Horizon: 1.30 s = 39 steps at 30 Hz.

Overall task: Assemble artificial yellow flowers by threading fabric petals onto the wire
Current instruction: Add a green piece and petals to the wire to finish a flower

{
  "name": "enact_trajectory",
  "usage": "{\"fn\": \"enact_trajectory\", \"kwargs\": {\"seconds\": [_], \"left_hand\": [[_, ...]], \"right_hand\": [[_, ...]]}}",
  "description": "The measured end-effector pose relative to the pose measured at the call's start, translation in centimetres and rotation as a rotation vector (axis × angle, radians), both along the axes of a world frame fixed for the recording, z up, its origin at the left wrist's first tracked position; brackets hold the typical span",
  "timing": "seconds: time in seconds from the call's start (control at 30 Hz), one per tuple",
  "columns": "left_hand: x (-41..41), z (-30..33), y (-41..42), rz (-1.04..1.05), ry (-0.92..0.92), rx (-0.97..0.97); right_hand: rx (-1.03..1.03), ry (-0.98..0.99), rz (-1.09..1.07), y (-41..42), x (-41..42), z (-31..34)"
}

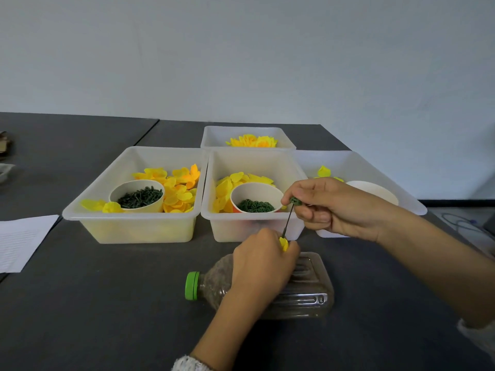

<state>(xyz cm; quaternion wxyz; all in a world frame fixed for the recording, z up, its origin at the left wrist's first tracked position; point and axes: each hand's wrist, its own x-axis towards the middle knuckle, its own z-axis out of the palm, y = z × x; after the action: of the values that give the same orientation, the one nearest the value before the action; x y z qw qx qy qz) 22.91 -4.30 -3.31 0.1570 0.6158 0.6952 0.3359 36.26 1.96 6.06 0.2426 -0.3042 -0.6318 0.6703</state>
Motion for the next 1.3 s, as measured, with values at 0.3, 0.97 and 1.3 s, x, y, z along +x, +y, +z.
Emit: {"fn": "enact_trajectory", "kwargs": {"seconds": [0.3, 0.97, 1.3], "left_hand": [[-0.1, -0.1, 0.1, 0.013, 0.021, 0.007], [-0.2, -0.3, 0.2, -0.029, 0.025, 0.017], [-1.5, 0.5, 0.5, -0.199, 0.021, -0.1]], "right_hand": [[0.152, -0.089, -0.093, -0.2, -0.2, -0.6], [0.57, -0.216, -0.265, -1.6, -1.3, -4.3], [0.44, -0.137, -0.266, -1.9, -1.6, -6.3]]}}
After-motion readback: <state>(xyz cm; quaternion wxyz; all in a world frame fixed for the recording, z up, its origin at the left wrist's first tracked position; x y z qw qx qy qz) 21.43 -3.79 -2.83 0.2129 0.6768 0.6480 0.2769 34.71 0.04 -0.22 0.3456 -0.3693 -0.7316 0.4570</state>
